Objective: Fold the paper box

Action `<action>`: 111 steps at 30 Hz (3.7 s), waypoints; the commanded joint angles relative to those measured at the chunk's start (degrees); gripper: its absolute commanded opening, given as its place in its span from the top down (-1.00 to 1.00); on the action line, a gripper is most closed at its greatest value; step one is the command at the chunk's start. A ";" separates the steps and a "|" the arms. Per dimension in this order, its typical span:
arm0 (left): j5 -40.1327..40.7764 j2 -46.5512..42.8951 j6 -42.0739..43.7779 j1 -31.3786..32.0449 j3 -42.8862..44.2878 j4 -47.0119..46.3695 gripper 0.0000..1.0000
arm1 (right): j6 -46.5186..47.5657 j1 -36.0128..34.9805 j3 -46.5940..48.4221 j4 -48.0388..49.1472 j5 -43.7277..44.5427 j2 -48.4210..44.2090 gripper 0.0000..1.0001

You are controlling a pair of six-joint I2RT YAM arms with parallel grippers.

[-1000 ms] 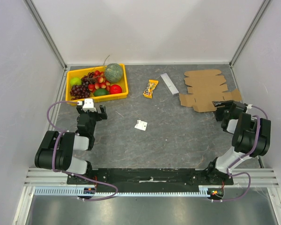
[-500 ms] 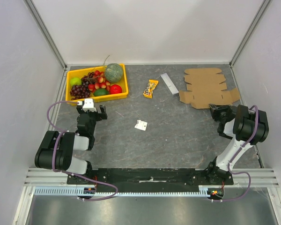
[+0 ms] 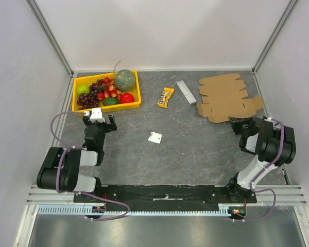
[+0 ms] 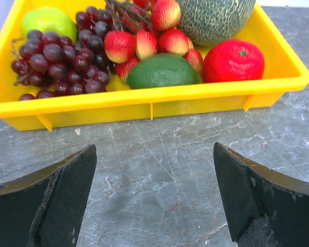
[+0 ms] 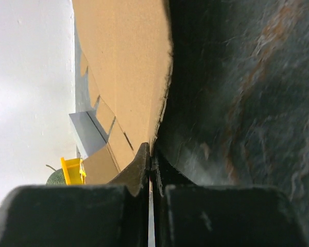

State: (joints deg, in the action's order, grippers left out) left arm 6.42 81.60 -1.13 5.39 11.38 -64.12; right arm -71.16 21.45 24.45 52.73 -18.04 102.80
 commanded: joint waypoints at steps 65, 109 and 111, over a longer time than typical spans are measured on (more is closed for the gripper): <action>17.13 15.96 -21.99 28.99 42.06 75.63 -0.18 | 24.92 -0.71 8.42 -61.96 10.57 -55.08 1.00; 1.40 -25.52 -17.25 19.05 45.57 81.70 -1.00 | 55.22 -26.70 66.95 -96.64 -33.22 -28.37 1.00; 1.76 -27.36 -15.76 19.13 46.80 81.35 -1.00 | 60.76 -32.06 68.88 -104.47 -27.34 -25.30 1.00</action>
State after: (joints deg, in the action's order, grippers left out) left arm 7.20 58.39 -21.41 24.36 53.95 17.72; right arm -21.17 -2.48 89.30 -36.56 -46.46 72.60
